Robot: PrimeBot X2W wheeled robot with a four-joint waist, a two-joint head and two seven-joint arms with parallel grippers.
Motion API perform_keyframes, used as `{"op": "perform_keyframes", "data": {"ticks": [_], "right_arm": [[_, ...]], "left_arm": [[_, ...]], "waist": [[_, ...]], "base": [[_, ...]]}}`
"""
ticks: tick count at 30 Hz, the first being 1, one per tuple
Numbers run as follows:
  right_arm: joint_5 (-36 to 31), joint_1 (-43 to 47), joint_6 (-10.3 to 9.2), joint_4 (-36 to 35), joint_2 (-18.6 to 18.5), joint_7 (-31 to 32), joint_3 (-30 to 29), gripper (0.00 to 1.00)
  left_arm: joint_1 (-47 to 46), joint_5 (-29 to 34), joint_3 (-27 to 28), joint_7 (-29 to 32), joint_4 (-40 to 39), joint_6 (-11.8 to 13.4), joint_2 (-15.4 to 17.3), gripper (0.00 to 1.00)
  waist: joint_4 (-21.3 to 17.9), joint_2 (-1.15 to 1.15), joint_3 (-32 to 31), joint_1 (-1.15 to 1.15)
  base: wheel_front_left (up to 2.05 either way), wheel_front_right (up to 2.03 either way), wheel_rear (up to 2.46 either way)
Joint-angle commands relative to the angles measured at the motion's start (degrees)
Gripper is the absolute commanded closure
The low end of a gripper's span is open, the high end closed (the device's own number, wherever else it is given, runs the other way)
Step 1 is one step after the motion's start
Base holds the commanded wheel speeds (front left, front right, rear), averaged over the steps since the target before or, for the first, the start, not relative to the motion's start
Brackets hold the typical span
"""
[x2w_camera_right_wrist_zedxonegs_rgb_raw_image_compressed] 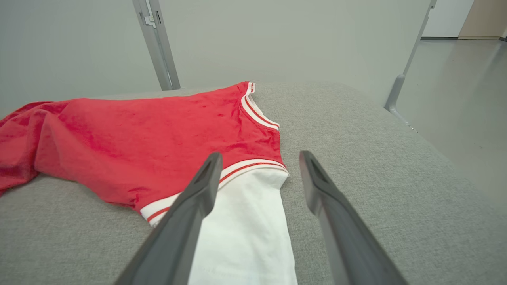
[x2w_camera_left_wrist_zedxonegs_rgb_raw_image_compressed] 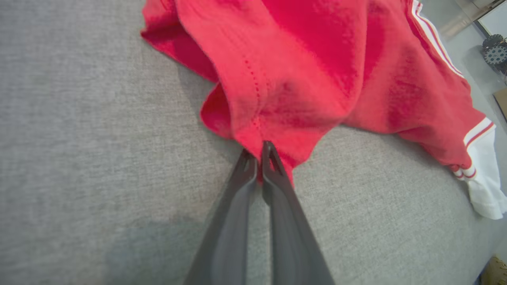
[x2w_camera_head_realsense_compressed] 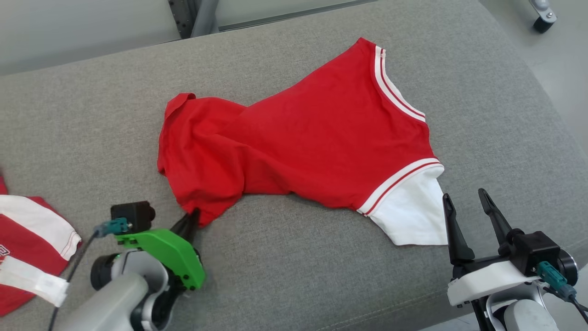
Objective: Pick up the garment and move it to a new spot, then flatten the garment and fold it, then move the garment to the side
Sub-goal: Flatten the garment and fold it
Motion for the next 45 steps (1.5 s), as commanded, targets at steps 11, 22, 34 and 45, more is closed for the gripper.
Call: {"op": "perform_keyframes", "data": {"ticks": [11, 22, 34, 45], "right_arm": [[-0.21, 1.23, -0.04, -0.37, 0.11, -0.19, -0.10, 0.00], [0.06, 0.30, -0.04, 0.02, -0.40, -0.19, 1.14, 0.00], [-0.07, 0.71, -0.04, 0.13, -1.28, -0.19, 1.67, 0.00], [-0.47, 1.85, -0.04, -0.17, -1.92, -0.19, 0.41, 0.00]], "left_arm": [[2.46, -5.90, 1.11, 15.83, -31.52, -2.61, 24.49, 1.00], [7.16, -14.03, 2.11, 17.56, -33.13, -4.73, 28.05, 1.00], [0.98, -6.70, 2.00, 5.17, -6.85, -4.03, 10.56, 0.00], [0.82, -2.91, 2.17, -3.16, 0.80, -3.35, 5.98, 0.00]], "waist": [[4.42, 0.00, -1.08, 0.00], [5.13, 0.00, -0.07, 0.00], [4.00, 0.00, 0.01, 0.00], [5.06, 0.00, -1.14, 0.00]], "base": [[0.00, 0.00, 0.00], [0.00, 0.00, 0.00], [0.00, 0.00, 0.00], [0.00, 0.00, 0.00]]}}
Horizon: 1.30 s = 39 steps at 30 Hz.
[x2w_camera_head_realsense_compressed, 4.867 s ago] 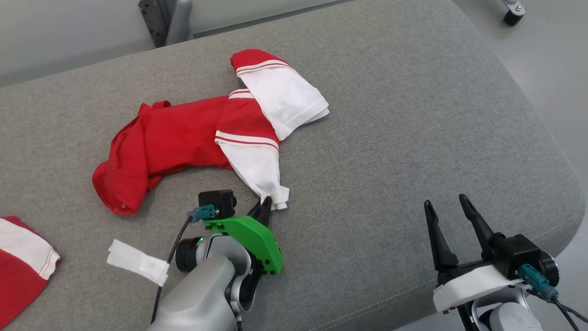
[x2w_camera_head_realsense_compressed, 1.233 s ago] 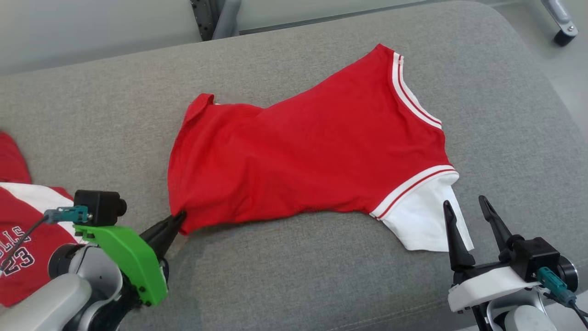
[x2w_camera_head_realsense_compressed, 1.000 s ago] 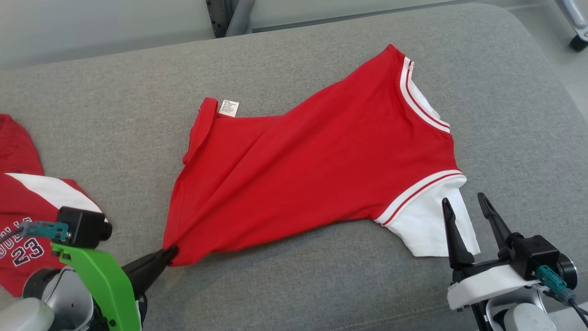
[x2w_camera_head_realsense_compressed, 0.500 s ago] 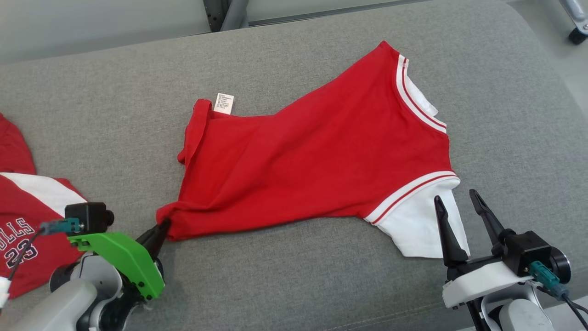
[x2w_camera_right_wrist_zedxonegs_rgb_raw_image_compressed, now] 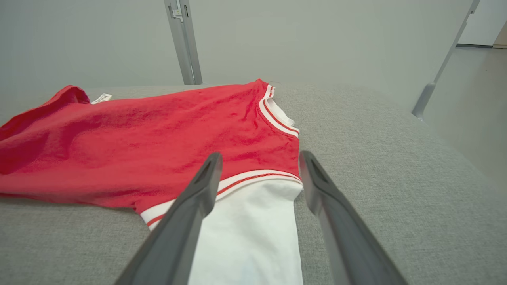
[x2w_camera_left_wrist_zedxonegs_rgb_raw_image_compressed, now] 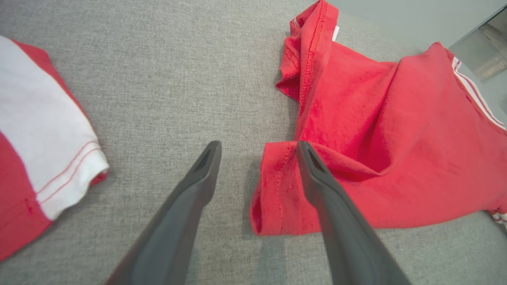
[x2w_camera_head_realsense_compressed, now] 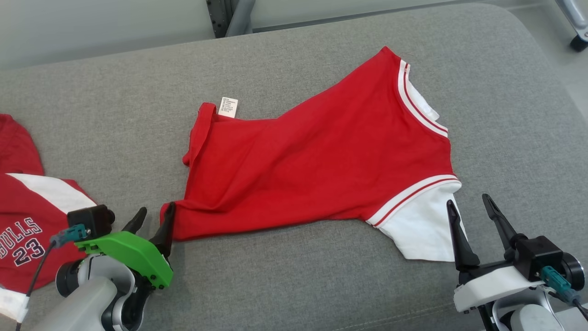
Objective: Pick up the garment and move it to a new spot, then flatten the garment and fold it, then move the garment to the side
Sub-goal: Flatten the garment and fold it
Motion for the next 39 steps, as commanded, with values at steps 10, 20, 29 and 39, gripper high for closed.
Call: {"op": "perform_keyframes", "data": {"ticks": [10, 20, 29, 39], "right_arm": [[-1.47, 4.21, -0.04, -3.06, -1.04, -0.19, -3.98, 0.00], [-1.97, 8.55, -0.04, -5.45, -1.43, -0.19, -8.31, 0.00], [-2.33, 9.57, -0.04, -3.04, -1.10, -0.19, -9.91, 0.00], [-2.57, 9.03, -0.04, -0.70, -0.29, -0.19, -9.84, 0.00]], "left_arm": [[10.79, 12.51, 12.89, -5.76, -8.14, 4.05, -3.52, 0.00], [30.22, 39.17, 29.40, -5.75, -16.40, 0.18, -14.51, 0.00], [38.27, 54.90, 45.66, -5.75, -17.86, -7.36, -23.17, 0.00], [37.89, 60.15, 51.65, -5.75, -16.36, -13.21, -27.19, 0.00]], "waist": [[3.06, 0.00, -5.25, 0.00], [5.54, 0.00, -9.19, 0.00], [5.39, 0.00, -10.90, 0.00], [5.55, 0.00, -11.70, 0.00]], "base": [[0.00, 0.00, 0.00], [0.00, 0.00, 0.00], [0.00, 0.00, 0.00], [0.00, 0.00, 0.00]]}}
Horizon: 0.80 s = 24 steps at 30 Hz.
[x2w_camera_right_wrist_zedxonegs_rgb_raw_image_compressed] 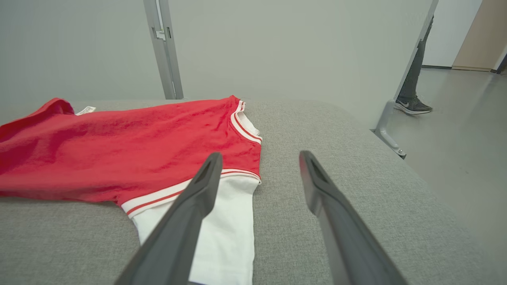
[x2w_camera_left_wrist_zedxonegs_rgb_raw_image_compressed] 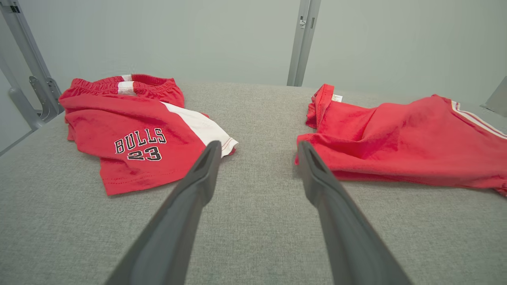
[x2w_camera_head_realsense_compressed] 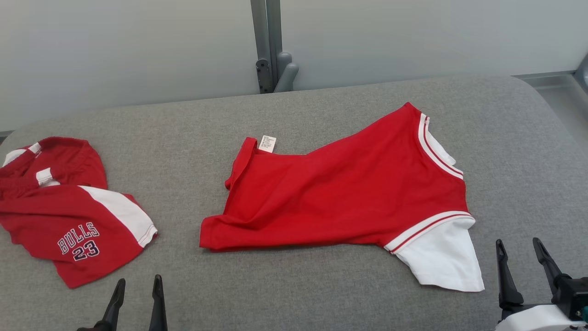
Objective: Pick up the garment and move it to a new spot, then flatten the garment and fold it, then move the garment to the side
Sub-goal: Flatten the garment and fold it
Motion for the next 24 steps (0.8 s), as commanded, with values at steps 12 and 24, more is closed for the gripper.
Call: {"op": "perform_keyframes", "data": {"ticks": [12, 24], "right_arm": [[1.18, -2.62, -0.04, 4.86, -3.36, -0.18, 4.42, 0.00], [4.61, -19.31, -0.06, 20.97, -10.46, 9.72, 17.63, 0.00]], "left_arm": [[-4.03, 0.42, -1.35, -0.02, 4.19, -2.00, -1.52, 0.00], [-25.03, -3.53, -16.53, 4.33, 25.50, -1.94, 4.69, 0.00]], "waist": [[0.15, 0.00, 1.35, 0.00], [-1.39, 0.00, 10.51, 0.00]], "base": [[0.00, 0.00, 0.00], [0.00, 0.00, 0.00]]}}
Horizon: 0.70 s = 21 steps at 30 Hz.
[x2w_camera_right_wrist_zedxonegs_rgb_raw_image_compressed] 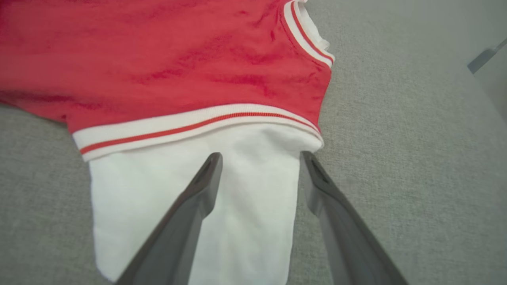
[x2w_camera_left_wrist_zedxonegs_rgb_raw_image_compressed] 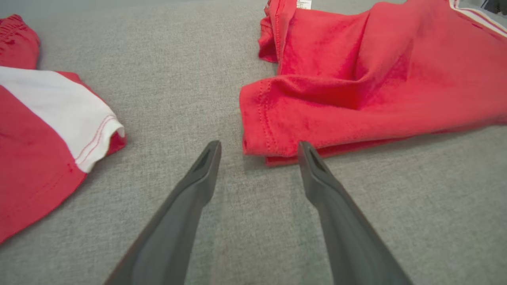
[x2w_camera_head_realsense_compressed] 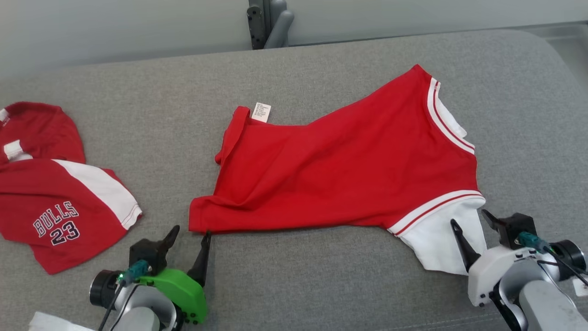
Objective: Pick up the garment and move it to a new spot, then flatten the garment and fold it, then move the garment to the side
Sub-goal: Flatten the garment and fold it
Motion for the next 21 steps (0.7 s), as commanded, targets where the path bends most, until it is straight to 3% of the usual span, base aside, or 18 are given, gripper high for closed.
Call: {"op": "perform_keyframes", "data": {"ticks": [1, 8, 16, 17, 18, 20, 21], "right_arm": [[0.85, -1.40, -0.08, 1.04, 0.09, 0.88, 1.08, 0.00], [3.47, -5.95, -0.09, 7.17, 0.24, 2.73, 5.85, 0.00], [5.14, -6.54, -0.11, 11.37, 0.61, 4.08, 7.44, 0.00], [5.63, -6.53, -0.11, 11.81, 0.75, 4.53, 7.75, 0.00], [5.90, -6.46, -0.11, 12.14, 0.81, 4.85, 8.06, 0.00], [6.52, -6.24, -0.11, 12.64, 0.62, 5.16, 8.46, 0.00], [6.78, -6.00, -0.11, 12.82, 0.38, 5.38, 8.60, 0.00]], "left_arm": [[-1.86, -0.69, -0.77, 0.31, 1.46, 0.08, 0.74, 0.00], [-6.80, -5.78, -8.10, -1.05, 7.11, 0.07, 3.23, 0.00], [-8.80, -9.92, -13.10, -2.56, 8.99, 0.07, 4.48, 0.00], [-8.87, -10.64, -14.05, -2.61, 9.07, 0.05, 4.50, 0.20], [-8.96, -11.26, -14.99, -2.65, 9.13, 0.05, 4.60, 0.50], [-8.97, -12.45, -16.62, -2.83, 9.11, 0.05, 4.87, 0.59], [-8.89, -13.23, -17.43, -2.89, 8.93, 0.05, 5.01, 0.75]], "waist": [[-1.41, 0.00, 2.72, 0.00], [-2.68, 0.00, 4.33, 0.00], [-2.62, 0.00, 4.73, 0.00], [-2.60, 0.00, 4.73, 0.00], [-2.56, 0.00, 4.70, 0.00], [-2.46, 0.00, 4.60, 0.00], [-2.40, 0.00, 4.52, 0.00]], "base": [[0.00, 0.00, 0.00], [0.00, 0.00, 0.00], [0.00, 0.00, 0.00], [0.00, 0.00, 0.00], [0.00, 0.00, 0.00], [0.00, 0.00, 0.00], [0.00, 0.00, 0.00]]}}
